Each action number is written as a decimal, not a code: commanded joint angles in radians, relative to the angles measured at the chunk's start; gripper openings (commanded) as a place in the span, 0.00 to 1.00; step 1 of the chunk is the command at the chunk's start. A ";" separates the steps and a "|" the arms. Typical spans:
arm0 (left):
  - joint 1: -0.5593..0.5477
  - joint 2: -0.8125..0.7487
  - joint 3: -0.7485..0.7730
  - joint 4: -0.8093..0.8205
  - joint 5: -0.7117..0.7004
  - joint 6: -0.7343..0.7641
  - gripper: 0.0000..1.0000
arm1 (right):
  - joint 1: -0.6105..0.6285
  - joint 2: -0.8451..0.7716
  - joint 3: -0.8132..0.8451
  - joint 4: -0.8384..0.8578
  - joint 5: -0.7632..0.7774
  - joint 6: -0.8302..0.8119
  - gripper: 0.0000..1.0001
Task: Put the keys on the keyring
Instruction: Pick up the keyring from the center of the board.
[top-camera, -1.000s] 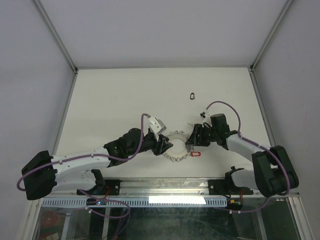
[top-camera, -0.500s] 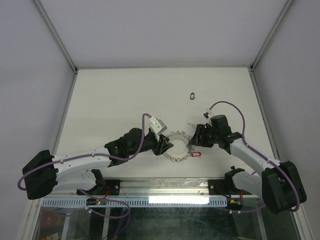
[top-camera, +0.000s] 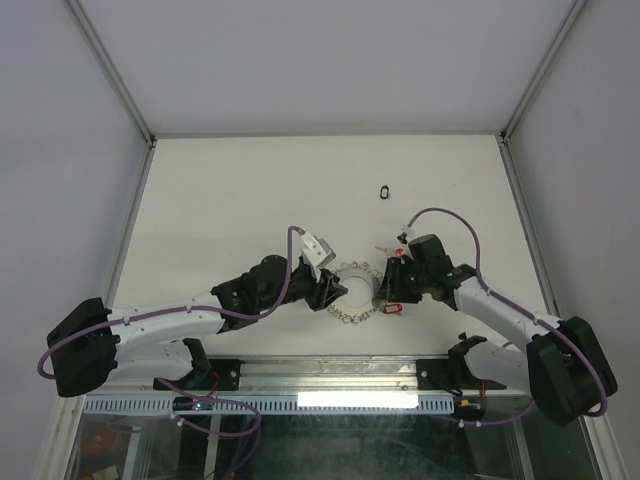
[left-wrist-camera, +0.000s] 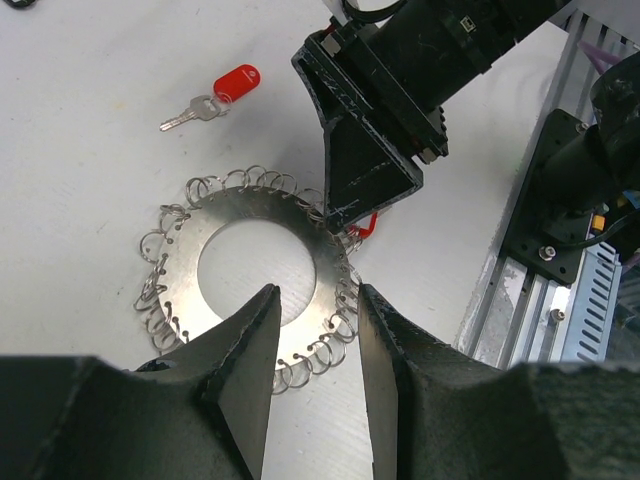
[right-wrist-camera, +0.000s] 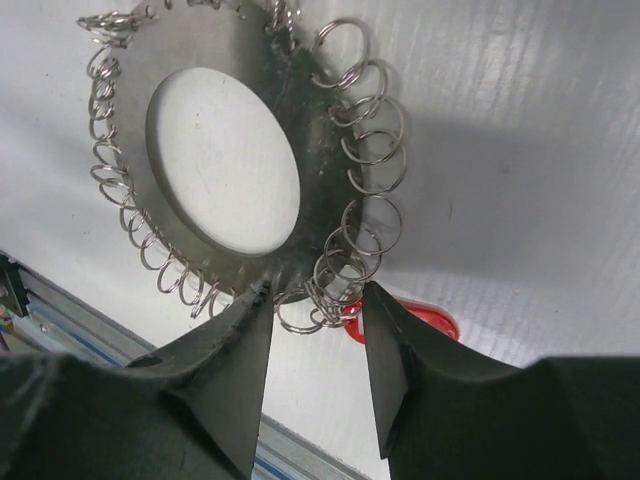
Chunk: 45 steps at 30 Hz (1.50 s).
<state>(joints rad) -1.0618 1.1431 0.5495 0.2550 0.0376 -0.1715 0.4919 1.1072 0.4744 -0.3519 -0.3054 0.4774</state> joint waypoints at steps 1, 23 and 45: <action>-0.012 -0.002 0.038 0.039 0.035 -0.013 0.35 | 0.007 -0.001 0.055 0.003 0.091 0.025 0.45; -0.012 -0.168 -0.016 -0.030 -0.037 0.009 0.35 | -0.001 0.398 0.503 -0.034 -0.167 -0.628 0.44; -0.012 -0.192 -0.006 -0.097 -0.040 0.014 0.35 | -0.082 0.685 0.746 -0.349 -0.344 -0.931 0.47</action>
<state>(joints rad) -1.0618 0.9524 0.5396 0.1390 0.0051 -0.1677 0.4107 1.7752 1.1614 -0.6712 -0.5728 -0.4156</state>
